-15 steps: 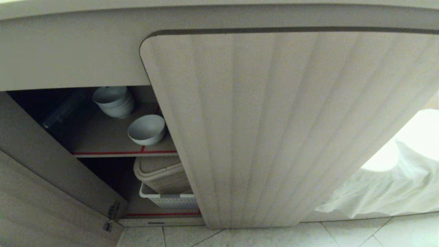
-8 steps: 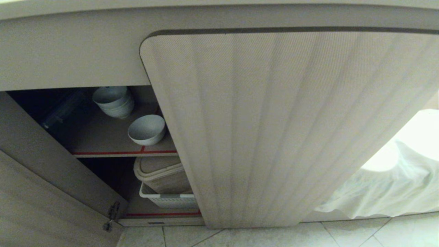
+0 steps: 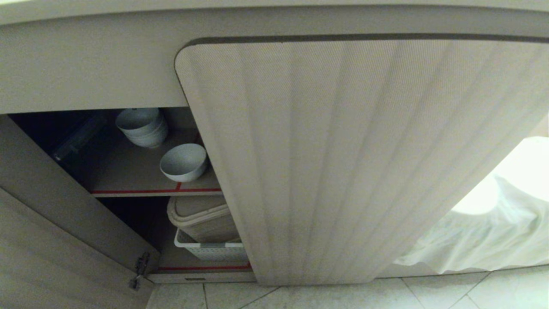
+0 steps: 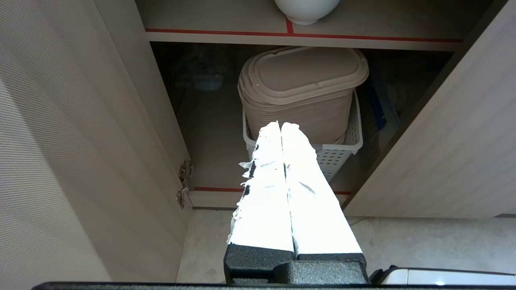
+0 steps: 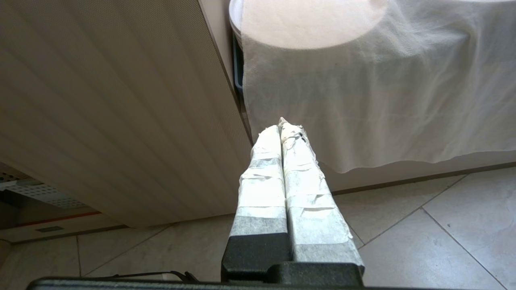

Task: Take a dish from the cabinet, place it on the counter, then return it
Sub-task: Close the cabinet door

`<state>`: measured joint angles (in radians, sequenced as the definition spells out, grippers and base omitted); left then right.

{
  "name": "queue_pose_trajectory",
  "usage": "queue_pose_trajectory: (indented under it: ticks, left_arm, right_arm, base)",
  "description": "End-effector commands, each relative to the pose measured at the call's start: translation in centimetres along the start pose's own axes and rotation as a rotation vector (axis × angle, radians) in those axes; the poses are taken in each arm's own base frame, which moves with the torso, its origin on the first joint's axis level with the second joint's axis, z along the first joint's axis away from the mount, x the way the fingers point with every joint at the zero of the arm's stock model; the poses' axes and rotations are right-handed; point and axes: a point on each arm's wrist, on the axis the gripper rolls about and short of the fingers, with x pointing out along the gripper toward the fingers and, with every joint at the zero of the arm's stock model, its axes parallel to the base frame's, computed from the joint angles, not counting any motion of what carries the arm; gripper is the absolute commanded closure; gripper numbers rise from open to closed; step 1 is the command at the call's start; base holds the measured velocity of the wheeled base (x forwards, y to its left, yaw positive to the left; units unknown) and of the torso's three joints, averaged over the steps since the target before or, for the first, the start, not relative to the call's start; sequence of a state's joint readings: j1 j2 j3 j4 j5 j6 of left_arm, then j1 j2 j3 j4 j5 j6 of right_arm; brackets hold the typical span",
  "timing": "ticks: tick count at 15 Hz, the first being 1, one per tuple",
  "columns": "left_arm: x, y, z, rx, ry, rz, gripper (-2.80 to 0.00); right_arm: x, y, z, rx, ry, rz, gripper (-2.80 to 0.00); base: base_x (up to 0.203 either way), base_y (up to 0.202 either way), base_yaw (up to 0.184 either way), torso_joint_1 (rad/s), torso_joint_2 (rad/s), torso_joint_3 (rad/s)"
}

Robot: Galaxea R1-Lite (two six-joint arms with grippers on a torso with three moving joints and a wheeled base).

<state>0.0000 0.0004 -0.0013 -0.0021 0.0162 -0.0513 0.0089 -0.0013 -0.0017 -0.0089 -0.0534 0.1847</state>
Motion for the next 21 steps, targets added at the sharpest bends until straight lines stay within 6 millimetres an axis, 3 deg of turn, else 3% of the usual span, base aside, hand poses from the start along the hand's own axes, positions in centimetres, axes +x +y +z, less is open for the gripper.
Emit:
queue_pose_trajectory:
  ticks: [1, 21]
  left_arm:
    - [-0.01, 0.00, 0.02, -0.002, -0.002, 0.000, 0.00]
    - [-0.01, 0.00, 0.01, -0.004, -0.001, 0.002, 0.00]
  right_arm:
    - [0.01, 0.00, 0.00, 0.001, 0.001, 0.000, 0.00]
    - [0.01, 0.00, 0.00, 0.001, 0.001, 0.000, 0.00]
  base:
    - [0.000, 0.000, 0.000, 0.000, 0.00, 0.000]
    - [0.000, 0.000, 0.000, 0.000, 0.00, 0.000]
